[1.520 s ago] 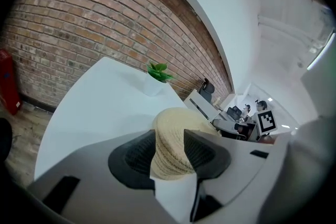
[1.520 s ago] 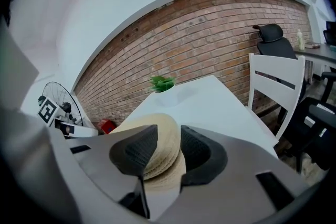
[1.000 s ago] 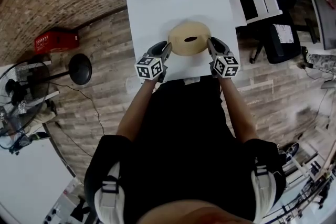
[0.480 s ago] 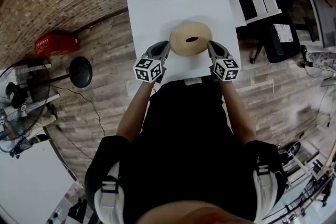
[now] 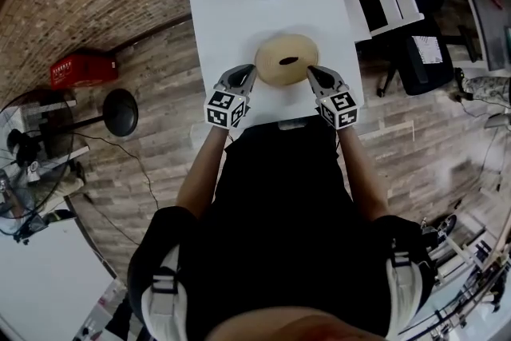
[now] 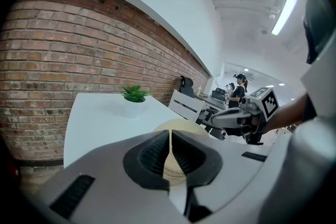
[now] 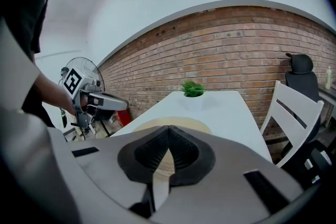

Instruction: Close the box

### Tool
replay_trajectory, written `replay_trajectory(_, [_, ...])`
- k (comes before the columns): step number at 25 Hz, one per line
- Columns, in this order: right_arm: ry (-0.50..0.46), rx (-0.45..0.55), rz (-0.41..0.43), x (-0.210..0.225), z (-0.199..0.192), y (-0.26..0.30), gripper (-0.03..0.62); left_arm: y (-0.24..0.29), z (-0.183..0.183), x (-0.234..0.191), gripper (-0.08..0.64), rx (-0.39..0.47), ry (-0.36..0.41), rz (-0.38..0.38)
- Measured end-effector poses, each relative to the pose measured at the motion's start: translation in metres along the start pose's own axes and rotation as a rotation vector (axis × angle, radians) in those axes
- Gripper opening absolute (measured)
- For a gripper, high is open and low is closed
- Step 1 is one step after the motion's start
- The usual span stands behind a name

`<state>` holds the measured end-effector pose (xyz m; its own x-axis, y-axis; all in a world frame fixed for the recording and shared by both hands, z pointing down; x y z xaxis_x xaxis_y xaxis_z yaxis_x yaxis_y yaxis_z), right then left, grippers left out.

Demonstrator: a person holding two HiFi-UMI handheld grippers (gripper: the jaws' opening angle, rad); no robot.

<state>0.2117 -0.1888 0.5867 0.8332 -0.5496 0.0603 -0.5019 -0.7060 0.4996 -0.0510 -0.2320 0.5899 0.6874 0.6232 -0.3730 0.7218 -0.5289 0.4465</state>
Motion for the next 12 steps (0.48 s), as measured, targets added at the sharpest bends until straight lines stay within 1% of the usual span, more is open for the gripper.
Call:
replay_trajectory(4, [-0.014,0.004,0.019,-0.01,0.012,-0.002,-0.005,-0.001,0.002,0.0,0.032,-0.004,0.01,-0.012])
replay_trajectory(12, [0.022,0.009,-0.012,-0.014,0.01,-0.004,-0.003,-0.006,0.003,-0.004,0.031,-0.015,0.007,-0.026])
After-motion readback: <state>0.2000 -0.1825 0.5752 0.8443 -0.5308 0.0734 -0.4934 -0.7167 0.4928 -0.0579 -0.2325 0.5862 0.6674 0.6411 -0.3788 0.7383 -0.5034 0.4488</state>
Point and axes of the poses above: the fingertips, and each gripper's own axes: y forward along the fingers, x to its right, z out of its top, the point moved 9 cm from there along -y, backward along the fingers, and after that the axes turned 7 degrees about -y, right-handed, at the moved point
